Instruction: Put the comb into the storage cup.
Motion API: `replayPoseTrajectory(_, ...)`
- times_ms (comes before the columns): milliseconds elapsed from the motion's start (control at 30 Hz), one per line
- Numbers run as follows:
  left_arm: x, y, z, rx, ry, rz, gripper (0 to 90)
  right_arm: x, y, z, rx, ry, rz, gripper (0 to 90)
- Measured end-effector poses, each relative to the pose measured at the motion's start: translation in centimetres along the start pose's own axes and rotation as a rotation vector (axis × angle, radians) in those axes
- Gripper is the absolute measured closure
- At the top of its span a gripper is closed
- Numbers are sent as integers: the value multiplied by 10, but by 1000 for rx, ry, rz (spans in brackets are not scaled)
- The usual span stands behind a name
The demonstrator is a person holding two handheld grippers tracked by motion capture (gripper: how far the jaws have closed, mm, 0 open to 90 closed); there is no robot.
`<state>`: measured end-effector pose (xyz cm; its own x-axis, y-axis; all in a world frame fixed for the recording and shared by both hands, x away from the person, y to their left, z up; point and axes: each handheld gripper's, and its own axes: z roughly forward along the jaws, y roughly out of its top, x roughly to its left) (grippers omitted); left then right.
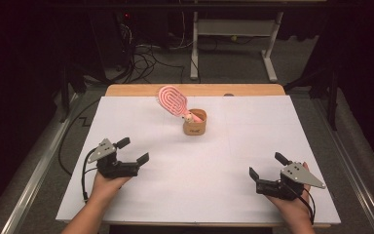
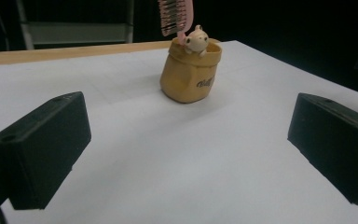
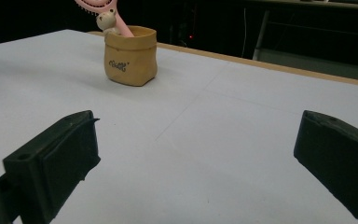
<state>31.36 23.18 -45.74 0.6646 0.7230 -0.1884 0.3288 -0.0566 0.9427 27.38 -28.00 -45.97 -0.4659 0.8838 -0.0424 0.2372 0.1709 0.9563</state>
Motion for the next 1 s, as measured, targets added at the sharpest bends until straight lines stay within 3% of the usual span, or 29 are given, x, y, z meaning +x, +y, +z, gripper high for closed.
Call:
replayPoseTrajectory(67,0,-4,-21,-21,14,-10,1,0,0,-1,-1,1,-1,4)
replayPoseTrajectory(100,0,-4,-21,-21,14,-10,1,0,0,-1,-1,1,-1,4)
replayPoseTrajectory(133,-3,-8,-34,-39,30,8,1,1,-1,-2,1,1,3,4)
replayPoseTrajectory(200,-5,-10,-39,-46,33,20,1,1,-1,-3,3,-2,7,4)
replayPoseTrajectory(233,-7,-12,-44,-47,33,52,0,1,-3,-5,7,-4,12,4)
replayPoseTrajectory(300,-6,-11,-45,-50,39,57,0,0,-3,-8,7,-10,30,4)
replayPoseTrajectory(333,-2,-10,-44,-65,34,30,0,0,-3,-9,5,-16,39,4)
replayPoseTrajectory(400,0,-11,-43,-60,33,25,0,-1,-3,-10,3,-21,42,4)
replayPoseTrajectory(467,2,-13,-40,-30,43,51,1,-1,-1,-11,0,-33,46,4)
replayPoseTrajectory(567,0,-13,-39,-22,46,59,0,0,-1,-13,-5,-35,49,4)
replayPoseTrajectory(733,-9,-12,-37,-3,59,113,1,-1,0,-17,-18,-39,46,4)
replayPoseTrajectory(1000,-6,-13,-36,-1,48,77,0,-2,-1,-15,-13,-27,33,3)
